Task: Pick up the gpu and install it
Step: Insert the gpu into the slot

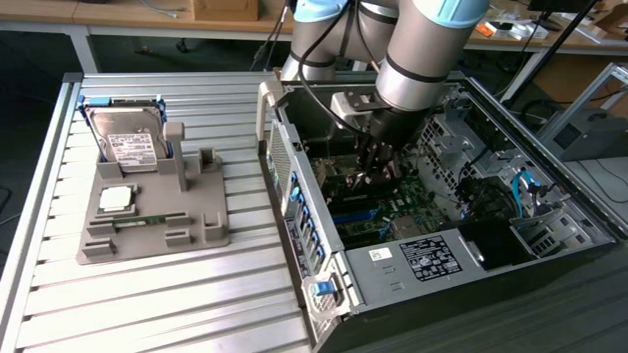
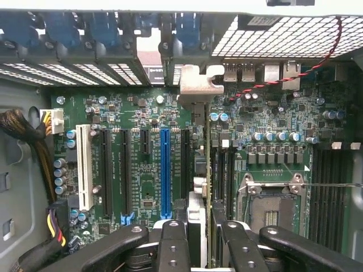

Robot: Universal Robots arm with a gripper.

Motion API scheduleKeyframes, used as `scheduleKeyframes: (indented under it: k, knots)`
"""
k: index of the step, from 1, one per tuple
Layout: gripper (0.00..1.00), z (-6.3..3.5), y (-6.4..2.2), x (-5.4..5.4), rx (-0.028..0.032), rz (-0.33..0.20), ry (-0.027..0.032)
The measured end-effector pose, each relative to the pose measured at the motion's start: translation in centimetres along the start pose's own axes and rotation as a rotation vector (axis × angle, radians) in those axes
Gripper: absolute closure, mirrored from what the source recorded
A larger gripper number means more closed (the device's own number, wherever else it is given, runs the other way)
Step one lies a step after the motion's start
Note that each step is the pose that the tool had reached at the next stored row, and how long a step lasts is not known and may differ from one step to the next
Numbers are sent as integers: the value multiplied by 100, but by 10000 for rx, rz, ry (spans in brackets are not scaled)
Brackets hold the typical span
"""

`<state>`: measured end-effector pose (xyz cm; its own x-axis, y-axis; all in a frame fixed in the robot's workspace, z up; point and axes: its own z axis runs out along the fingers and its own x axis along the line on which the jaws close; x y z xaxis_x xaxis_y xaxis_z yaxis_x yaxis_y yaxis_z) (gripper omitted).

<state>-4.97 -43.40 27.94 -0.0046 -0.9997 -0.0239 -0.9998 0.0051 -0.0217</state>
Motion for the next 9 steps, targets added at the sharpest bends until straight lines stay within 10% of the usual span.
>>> scheduleKeyframes:
  k: [9]
  knots:
    - [73, -25, -1, 0, 1, -1, -3]
